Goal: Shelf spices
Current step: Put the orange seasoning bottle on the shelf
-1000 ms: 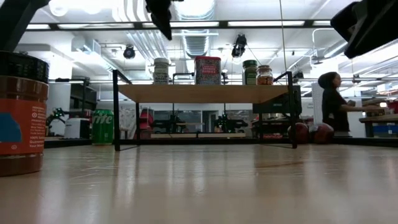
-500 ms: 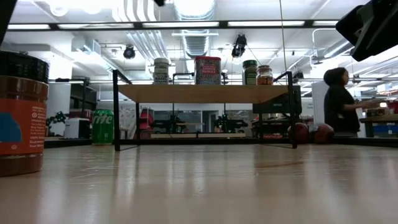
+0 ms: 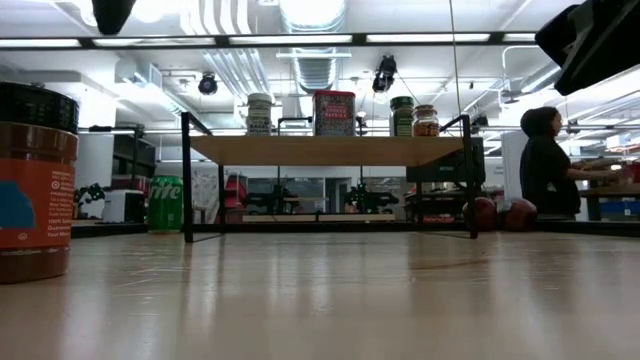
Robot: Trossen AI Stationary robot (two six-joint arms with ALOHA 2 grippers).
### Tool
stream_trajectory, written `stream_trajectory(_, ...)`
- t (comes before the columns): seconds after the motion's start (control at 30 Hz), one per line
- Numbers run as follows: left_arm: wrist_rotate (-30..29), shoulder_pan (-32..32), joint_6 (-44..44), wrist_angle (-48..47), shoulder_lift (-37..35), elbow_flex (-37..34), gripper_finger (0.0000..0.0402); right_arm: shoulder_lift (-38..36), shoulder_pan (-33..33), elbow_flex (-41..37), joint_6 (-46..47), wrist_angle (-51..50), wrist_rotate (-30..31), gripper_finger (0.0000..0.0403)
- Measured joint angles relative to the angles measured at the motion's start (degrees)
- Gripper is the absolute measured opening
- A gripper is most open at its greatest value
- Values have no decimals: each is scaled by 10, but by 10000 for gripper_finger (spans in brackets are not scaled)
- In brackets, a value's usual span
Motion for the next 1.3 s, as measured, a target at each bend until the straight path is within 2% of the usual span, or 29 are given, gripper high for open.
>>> stream_trajectory(0.17, 2, 0, -3, 32, 0, -25, 230, 0, 0, 0, -1, 0, 4, 48)
stream_trajectory(0.47, 14, -1, -9, 36, 0, -40, 295, 0, 0, 0, 15, 0, 0, 70)
stream_trajectory(0.7, 19, -3, 1, 44, 0, -94, 329, 0, 0, 0, 15, 0, -10, 75)
stream_trajectory(1.07, 27, -9, 26, 101, 0, -162, 328, 0, 0, 0, 15, 0, -10, 48)
stream_trajectory(1.3, 27, -9, 26, 181, 0, -209, 314, 0, 0, 0, 15, 0, -10, 61)
